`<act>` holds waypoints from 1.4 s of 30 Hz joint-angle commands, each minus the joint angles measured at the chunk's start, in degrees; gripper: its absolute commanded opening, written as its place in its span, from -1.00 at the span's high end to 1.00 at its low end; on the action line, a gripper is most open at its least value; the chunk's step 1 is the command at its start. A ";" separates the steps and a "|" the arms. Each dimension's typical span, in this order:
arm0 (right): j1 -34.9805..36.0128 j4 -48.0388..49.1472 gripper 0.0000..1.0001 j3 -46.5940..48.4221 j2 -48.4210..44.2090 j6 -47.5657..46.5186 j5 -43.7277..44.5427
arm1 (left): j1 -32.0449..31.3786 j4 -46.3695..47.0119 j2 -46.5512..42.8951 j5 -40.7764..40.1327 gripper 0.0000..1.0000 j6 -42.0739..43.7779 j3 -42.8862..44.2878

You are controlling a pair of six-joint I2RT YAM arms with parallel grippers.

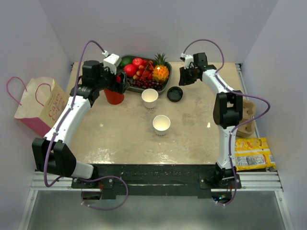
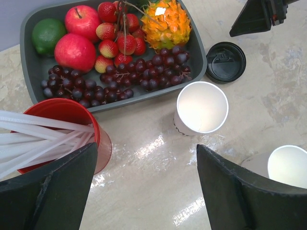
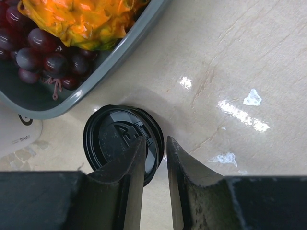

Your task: Pack the takeout coffee

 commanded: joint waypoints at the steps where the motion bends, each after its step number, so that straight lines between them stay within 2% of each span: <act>1: 0.19 0.79 0.41 1.53 1.16 0.77 -1.53 | 0.92 0.08 -0.88 -0.47 -0.76 0.64 1.22; 5: 0.19 0.52 0.38 1.09 1.51 0.07 -0.91 | 1.01 0.44 -1.05 0.05 -0.76 0.11 0.25; 27: 0.20 -0.18 0.55 -0.14 1.95 -0.46 -1.09 | 1.01 1.40 -0.88 0.06 -0.77 -0.85 -1.24; 42: 0.19 -0.36 0.56 -0.40 2.47 -0.64 -0.91 | 1.01 2.02 -0.44 0.67 -0.77 -1.38 -1.42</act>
